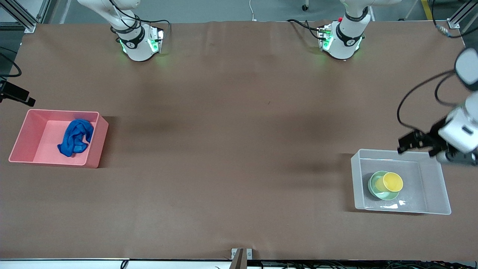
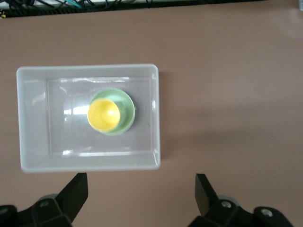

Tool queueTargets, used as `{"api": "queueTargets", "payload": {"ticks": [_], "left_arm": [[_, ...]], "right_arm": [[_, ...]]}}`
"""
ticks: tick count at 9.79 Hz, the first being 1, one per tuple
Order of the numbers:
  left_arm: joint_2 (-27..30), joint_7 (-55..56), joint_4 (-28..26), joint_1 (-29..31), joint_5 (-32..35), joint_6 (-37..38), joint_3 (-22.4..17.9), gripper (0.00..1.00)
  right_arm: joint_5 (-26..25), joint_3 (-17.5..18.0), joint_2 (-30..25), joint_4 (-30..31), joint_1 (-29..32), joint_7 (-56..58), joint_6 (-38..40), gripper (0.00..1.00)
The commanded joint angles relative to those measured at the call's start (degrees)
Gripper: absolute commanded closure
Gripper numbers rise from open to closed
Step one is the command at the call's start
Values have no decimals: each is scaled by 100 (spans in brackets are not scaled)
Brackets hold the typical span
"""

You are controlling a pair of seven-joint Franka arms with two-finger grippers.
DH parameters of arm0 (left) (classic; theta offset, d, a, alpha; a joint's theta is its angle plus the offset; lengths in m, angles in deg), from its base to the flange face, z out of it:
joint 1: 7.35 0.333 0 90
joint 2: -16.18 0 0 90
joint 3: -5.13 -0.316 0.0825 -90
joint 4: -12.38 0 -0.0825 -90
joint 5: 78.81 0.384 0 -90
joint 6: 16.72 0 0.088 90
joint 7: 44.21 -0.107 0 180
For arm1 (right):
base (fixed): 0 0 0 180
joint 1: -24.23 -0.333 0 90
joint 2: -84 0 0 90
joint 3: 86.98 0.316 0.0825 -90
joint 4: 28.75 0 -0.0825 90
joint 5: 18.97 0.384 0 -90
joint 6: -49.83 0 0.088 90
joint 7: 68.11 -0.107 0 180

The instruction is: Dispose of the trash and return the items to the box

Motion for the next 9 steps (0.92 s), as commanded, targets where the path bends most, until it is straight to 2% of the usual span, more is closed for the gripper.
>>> {"api": "queueTargets", "payload": {"ticks": [1, 3, 5, 6, 9], "left_arm": [[806, 611, -469, 46, 315, 614, 254, 0], [1064, 694, -400, 37, 273, 923, 282, 0], [1047, 598, 108, 46, 220, 1483, 343, 0], [1082, 545, 163, 37, 219, 1757, 343, 0], [934, 570, 495, -16, 237, 1803, 300, 0]], "right_arm": [[-33, 24, -93, 83, 45, 62, 10, 0], [-33, 24, -93, 83, 27, 62, 10, 0], [-33, -46, -93, 83, 9, 62, 10, 0], [-33, -46, -93, 83, 18, 62, 1, 0], [-33, -37, -93, 91, 27, 70, 1, 0]]}}
